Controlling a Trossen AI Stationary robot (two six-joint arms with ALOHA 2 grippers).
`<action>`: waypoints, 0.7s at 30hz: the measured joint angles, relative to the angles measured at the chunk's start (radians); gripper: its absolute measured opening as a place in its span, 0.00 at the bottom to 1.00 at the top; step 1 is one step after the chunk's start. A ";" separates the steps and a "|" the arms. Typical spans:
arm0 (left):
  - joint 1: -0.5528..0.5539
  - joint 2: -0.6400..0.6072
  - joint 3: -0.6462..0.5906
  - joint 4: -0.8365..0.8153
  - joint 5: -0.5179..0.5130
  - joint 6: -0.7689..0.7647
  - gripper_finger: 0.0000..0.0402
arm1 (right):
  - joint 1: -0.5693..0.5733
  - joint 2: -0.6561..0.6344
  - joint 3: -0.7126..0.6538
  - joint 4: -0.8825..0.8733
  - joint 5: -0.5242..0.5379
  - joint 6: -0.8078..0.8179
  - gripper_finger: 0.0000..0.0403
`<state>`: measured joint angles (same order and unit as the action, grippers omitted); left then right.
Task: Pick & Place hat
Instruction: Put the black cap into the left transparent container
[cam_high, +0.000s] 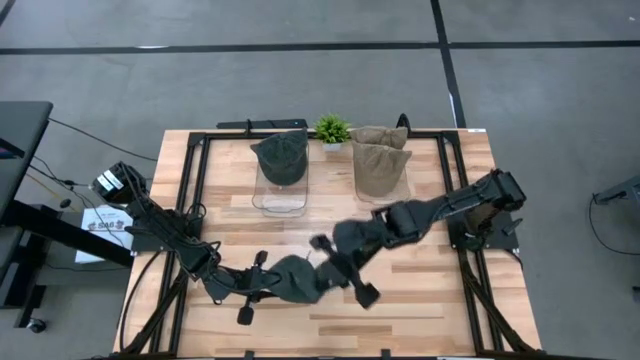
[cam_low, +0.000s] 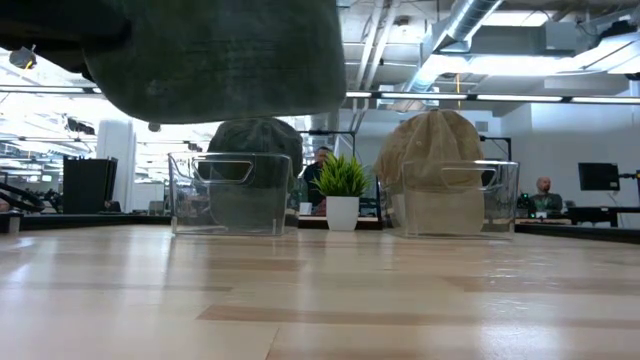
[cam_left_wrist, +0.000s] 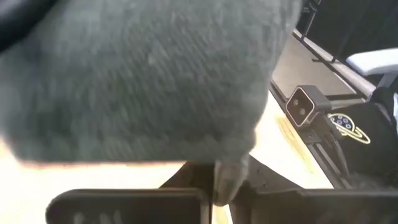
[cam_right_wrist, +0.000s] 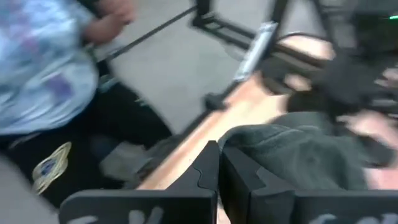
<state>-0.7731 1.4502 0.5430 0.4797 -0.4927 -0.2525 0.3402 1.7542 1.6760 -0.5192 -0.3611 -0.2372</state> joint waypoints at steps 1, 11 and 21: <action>0.000 0.000 0.000 0.000 0.001 0.009 0.04 | 0.017 0.002 -0.001 -0.008 -0.013 -0.007 0.00; 0.000 0.000 0.000 0.017 0.002 0.016 0.06 | 0.111 0.002 -0.014 -0.044 -0.051 -0.042 0.00; 0.000 0.000 0.000 0.017 0.000 0.011 0.05 | 0.080 0.002 -0.014 0.010 0.071 0.028 0.18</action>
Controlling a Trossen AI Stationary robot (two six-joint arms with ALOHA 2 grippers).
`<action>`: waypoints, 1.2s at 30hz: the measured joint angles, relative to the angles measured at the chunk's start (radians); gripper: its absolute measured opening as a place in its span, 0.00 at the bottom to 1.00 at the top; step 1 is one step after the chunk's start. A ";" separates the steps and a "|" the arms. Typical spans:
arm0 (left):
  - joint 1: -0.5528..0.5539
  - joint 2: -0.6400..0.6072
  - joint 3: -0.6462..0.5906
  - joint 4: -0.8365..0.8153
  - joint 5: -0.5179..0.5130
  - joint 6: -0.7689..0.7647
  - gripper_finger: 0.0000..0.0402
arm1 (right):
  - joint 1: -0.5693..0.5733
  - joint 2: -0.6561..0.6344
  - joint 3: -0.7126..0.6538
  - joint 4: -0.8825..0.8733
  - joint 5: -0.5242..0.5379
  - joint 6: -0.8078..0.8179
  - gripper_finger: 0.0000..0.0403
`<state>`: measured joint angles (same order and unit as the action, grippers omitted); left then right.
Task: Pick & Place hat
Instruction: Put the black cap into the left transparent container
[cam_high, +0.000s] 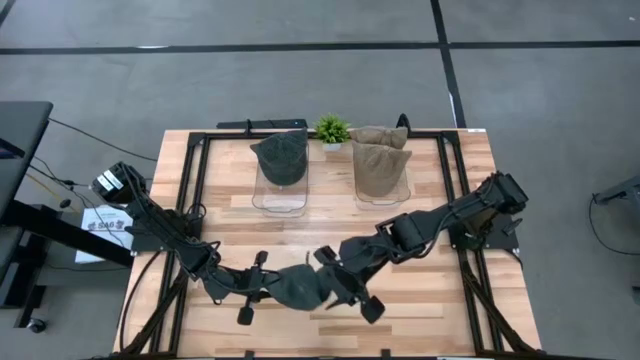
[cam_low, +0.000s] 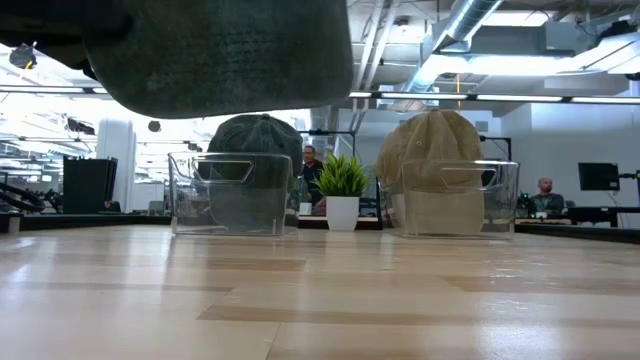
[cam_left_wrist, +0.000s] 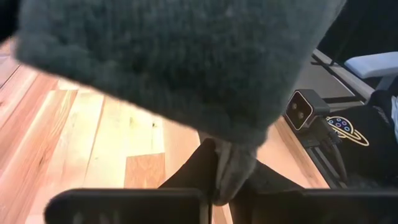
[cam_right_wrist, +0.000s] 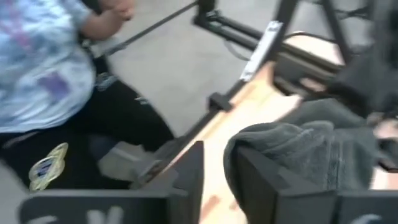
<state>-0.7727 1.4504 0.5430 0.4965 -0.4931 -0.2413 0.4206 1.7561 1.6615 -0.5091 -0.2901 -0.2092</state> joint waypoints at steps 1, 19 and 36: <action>0.000 0.000 0.000 0.000 0.000 -0.001 0.05 | -0.007 0.000 0.000 0.008 0.017 0.000 0.21; 0.001 0.000 -0.002 0.005 0.014 -0.007 0.04 | -0.117 -0.098 0.003 0.083 0.155 0.001 0.58; 0.005 0.003 -0.002 -0.002 0.052 -0.059 0.05 | -0.253 0.012 0.003 0.012 -0.130 0.185 0.56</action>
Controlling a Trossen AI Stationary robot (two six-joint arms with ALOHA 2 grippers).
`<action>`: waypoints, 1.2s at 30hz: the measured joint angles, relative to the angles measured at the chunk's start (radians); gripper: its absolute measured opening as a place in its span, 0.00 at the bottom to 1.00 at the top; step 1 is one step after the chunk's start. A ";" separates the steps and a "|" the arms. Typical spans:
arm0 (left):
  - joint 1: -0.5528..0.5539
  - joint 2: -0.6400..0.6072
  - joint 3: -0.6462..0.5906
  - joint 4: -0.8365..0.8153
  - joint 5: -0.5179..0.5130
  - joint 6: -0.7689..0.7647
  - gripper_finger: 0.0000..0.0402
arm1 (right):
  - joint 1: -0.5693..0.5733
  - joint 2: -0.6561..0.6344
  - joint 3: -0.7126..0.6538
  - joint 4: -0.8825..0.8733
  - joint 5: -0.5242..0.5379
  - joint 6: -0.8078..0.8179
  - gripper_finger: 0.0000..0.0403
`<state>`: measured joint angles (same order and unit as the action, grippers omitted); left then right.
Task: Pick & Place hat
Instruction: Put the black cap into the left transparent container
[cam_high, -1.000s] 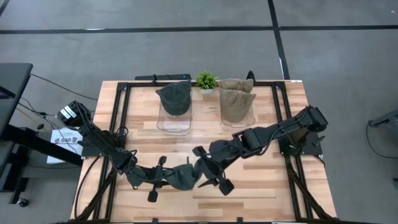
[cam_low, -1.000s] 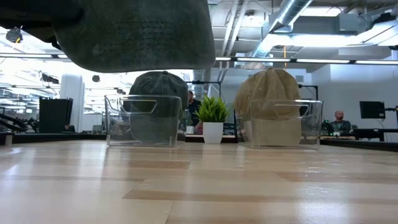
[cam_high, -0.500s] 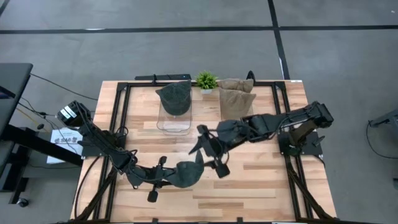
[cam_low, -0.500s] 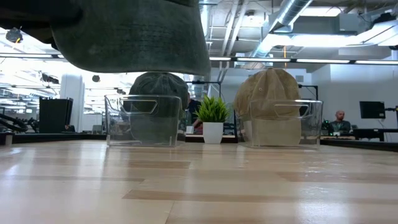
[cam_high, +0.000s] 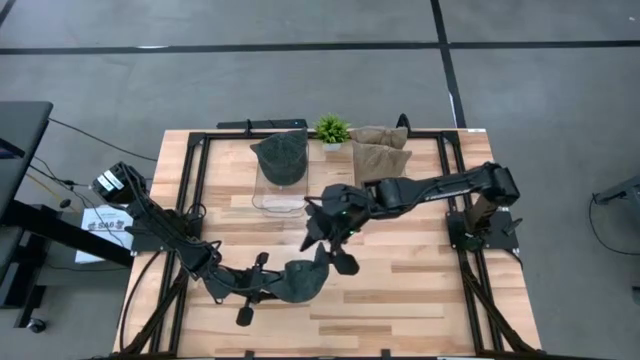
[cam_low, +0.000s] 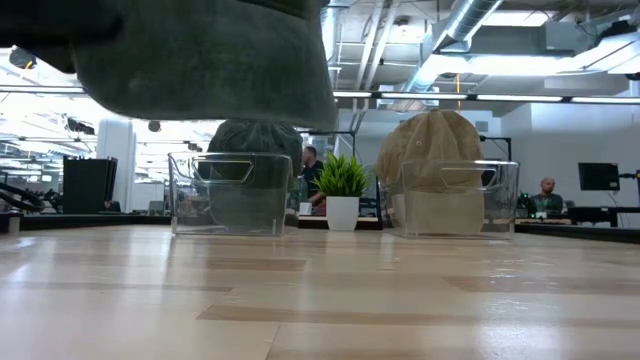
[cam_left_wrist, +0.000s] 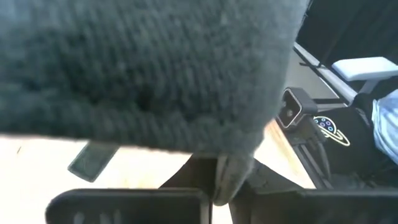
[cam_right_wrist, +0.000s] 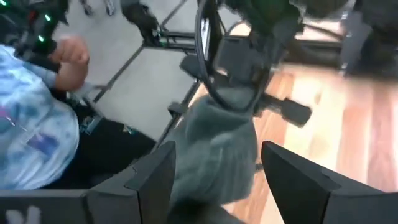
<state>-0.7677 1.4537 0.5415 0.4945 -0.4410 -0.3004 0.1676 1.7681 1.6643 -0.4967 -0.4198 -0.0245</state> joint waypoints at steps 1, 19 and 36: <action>0.000 0.001 -0.001 -0.002 0.002 0.000 0.05 | 0.000 0.008 0.000 0.001 -0.005 0.001 0.56; 0.019 0.016 -0.001 0.000 0.035 -0.021 0.04 | 0.009 0.055 -0.002 -0.043 -0.025 0.067 0.55; 0.037 0.022 -0.010 0.003 0.053 -0.022 0.05 | 0.045 0.194 0.031 0.058 -0.224 -0.064 0.12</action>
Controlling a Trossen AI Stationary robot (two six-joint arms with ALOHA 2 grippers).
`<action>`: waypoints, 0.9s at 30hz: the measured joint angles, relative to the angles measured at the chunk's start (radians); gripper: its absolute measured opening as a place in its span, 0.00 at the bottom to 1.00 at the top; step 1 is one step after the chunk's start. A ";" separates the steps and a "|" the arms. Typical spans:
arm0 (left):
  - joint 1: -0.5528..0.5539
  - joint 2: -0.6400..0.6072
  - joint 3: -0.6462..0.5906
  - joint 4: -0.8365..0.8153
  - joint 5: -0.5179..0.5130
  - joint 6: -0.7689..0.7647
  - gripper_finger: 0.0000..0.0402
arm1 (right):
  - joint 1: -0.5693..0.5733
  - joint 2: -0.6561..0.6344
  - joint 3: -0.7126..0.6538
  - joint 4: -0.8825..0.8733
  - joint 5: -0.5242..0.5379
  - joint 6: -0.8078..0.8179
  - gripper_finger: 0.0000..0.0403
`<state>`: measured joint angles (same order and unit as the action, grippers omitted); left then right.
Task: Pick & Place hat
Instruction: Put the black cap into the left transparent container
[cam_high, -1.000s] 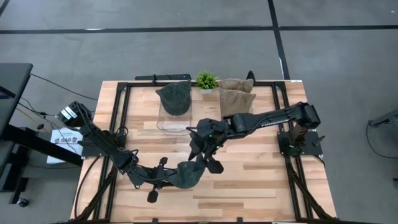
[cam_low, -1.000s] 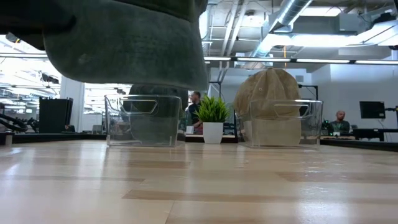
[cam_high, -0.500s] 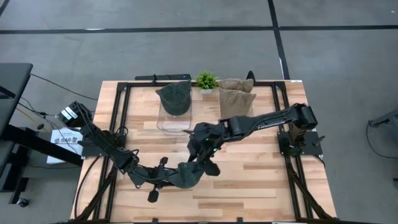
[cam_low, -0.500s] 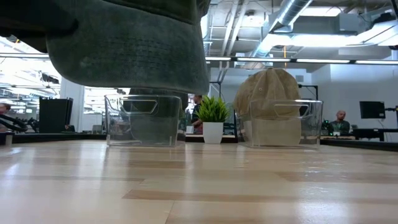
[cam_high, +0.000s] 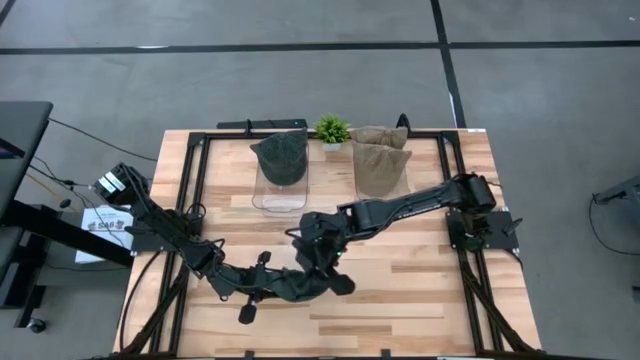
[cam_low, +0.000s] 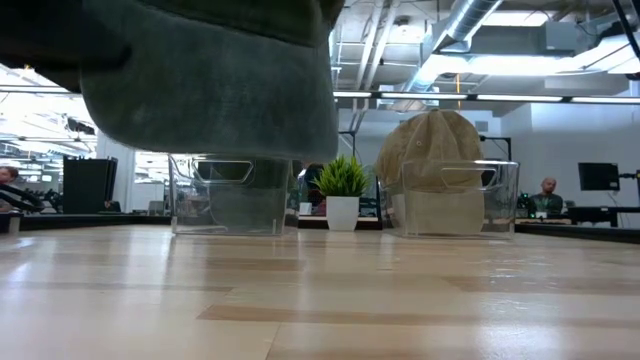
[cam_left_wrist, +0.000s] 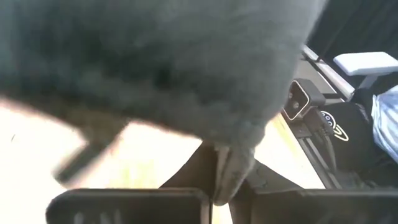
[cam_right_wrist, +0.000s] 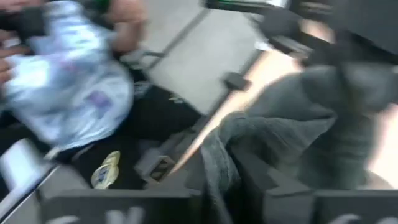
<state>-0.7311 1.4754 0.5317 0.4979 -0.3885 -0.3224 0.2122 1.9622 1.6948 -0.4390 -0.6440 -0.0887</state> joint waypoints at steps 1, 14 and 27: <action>0.000 0.000 -0.001 -0.002 0.001 0.000 0.05 | 0.004 -0.005 0.000 -0.004 -0.035 -0.020 0.07; 0.000 -0.002 -0.001 0.007 0.002 0.005 0.05 | 0.059 -0.037 0.000 -0.050 -0.276 -0.270 0.01; -0.001 -0.002 -0.002 0.005 0.003 0.005 0.05 | 0.060 -0.028 0.000 0.070 -0.226 -0.225 0.01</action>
<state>-0.7319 1.4738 0.5297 0.5030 -0.3859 -0.3172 0.2724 1.9339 1.6947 -0.3687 -0.8698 -0.3139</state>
